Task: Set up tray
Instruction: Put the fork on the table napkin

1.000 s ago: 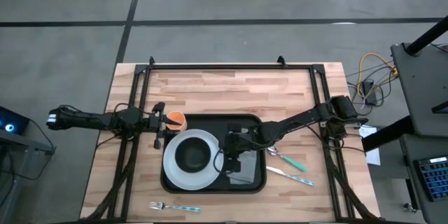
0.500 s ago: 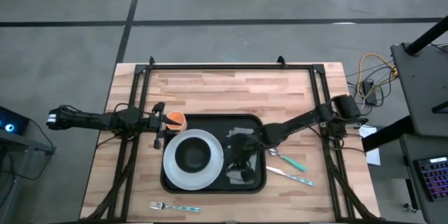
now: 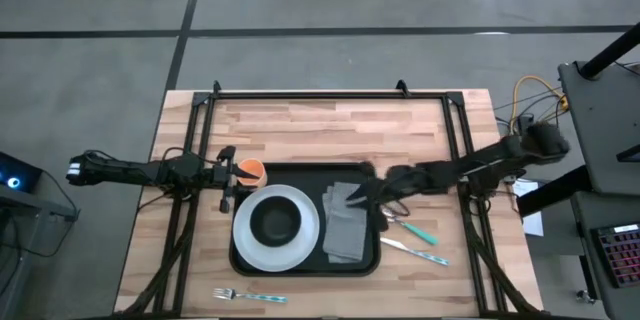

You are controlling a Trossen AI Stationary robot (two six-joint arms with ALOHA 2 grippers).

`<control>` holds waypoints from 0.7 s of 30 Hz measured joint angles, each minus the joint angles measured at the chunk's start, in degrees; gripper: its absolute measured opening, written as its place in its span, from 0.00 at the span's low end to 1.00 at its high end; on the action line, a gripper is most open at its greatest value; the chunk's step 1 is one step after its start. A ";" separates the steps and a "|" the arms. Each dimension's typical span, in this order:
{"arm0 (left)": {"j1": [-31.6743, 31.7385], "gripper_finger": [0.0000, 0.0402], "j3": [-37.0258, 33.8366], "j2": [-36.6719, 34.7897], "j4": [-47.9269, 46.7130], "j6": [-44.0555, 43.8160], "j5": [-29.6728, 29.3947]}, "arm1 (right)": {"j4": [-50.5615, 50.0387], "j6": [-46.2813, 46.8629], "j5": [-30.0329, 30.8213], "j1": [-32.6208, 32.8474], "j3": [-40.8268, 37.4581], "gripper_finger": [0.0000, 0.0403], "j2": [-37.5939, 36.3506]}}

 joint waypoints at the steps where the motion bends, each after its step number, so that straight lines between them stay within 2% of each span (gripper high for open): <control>1: -0.01 0.23 0.00 0.00 0.00 0.00 0.00 | 1.50 0.04 2.18 -0.01 -2.19 0.17 -2.01; 3: -0.01 0.23 0.00 -0.01 0.02 0.00 0.00 | 6.42 -0.38 2.54 -0.33 -6.93 0.17 -5.76; 8: -0.01 0.23 -0.04 0.25 0.18 -0.01 -0.02 | 16.99 -2.77 -7.88 -0.85 -16.50 0.17 -15.03; 14: -0.02 0.23 -0.04 0.66 0.41 -4.42 -0.02 | 19.02 -3.03 -7.38 -1.98 -23.75 0.17 -26.09; 21: 0.00 0.23 -0.07 0.64 0.42 -4.52 -0.02 | 17.97 -3.65 -7.63 -7.72 -29.16 0.17 -35.09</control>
